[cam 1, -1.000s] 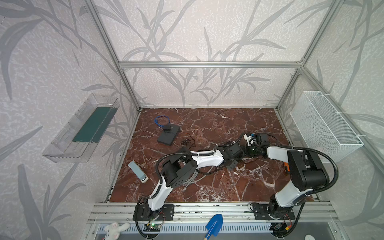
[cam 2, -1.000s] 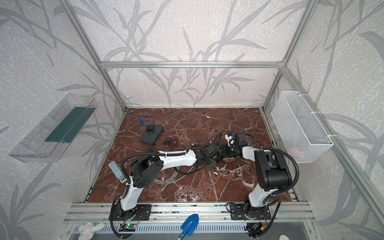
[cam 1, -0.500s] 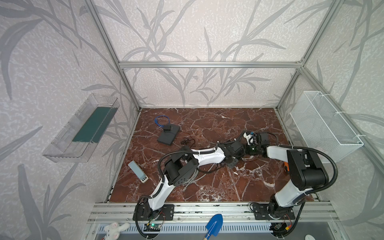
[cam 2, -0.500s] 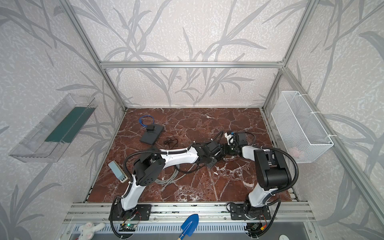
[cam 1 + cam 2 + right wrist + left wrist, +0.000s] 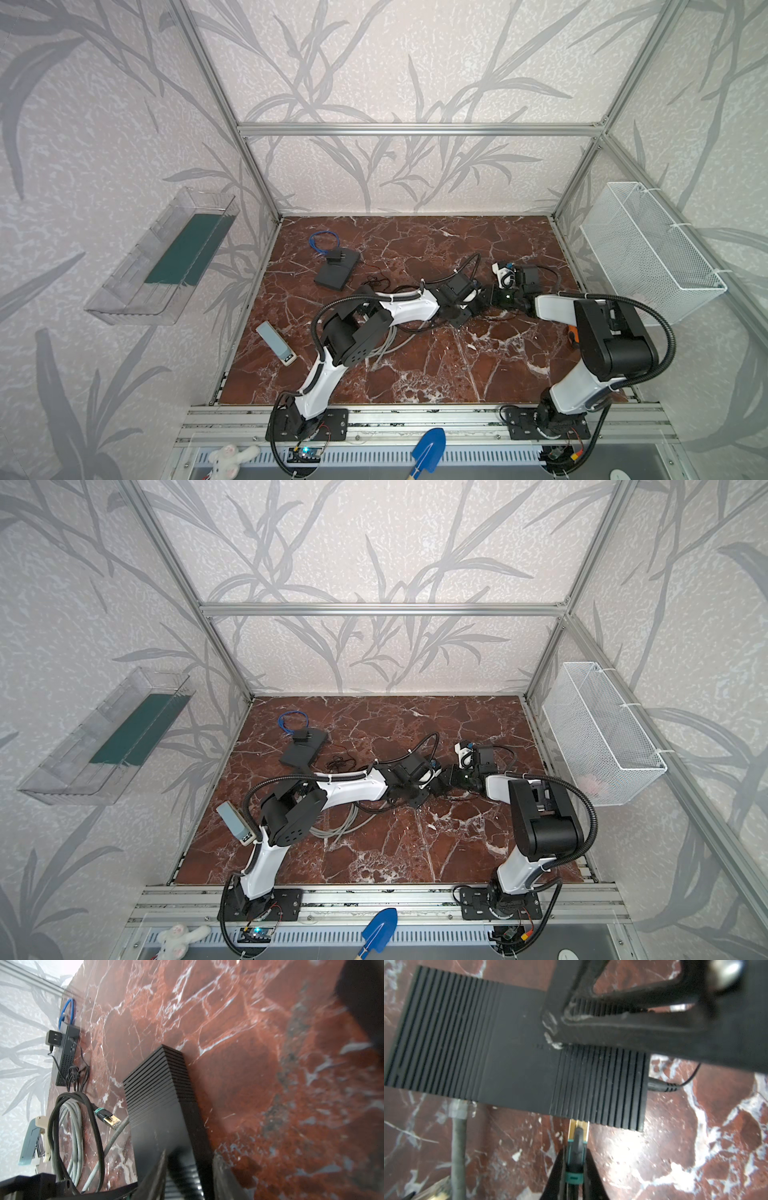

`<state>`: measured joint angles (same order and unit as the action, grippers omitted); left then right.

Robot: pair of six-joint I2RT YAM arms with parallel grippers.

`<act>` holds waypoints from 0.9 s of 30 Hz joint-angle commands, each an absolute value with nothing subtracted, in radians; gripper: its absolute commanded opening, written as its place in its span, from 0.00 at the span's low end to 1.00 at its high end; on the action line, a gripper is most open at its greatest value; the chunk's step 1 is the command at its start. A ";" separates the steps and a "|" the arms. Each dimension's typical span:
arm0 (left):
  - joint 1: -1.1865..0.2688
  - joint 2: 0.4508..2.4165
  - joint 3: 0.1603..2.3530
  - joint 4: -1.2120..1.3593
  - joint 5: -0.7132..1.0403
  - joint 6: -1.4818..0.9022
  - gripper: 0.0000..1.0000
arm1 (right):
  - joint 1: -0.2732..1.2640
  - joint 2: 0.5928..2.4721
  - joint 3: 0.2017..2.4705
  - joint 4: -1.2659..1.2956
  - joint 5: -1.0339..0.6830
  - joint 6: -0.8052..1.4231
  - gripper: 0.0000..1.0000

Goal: Insert the plug into the switch port
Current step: 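Push the plug into the box port with left gripper while right holds box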

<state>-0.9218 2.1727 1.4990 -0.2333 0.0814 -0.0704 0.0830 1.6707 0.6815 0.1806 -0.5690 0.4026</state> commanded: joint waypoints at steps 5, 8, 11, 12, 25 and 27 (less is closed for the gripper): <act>-0.905 2.343 1.591 0.152 0.117 -0.083 0.03 | 0.192 1.696 0.603 0.034 -1.069 0.546 0.36; -0.905 2.360 1.621 0.147 0.130 -0.079 0.03 | 0.196 1.701 0.604 0.036 -1.069 0.548 0.35; -0.903 2.376 1.655 0.127 0.145 -0.063 0.03 | 0.199 1.715 0.604 0.038 -1.070 0.550 0.36; -0.902 2.379 1.658 0.130 0.146 -0.060 0.03 | 0.202 1.733 0.604 0.043 -1.075 0.551 0.35; -0.894 2.407 1.722 0.109 0.322 -0.012 0.02 | 0.220 1.801 0.645 0.006 -1.074 0.524 0.34; -0.900 2.413 1.721 0.112 0.342 -0.014 0.02 | 0.227 1.801 0.653 -0.007 -1.069 0.515 0.33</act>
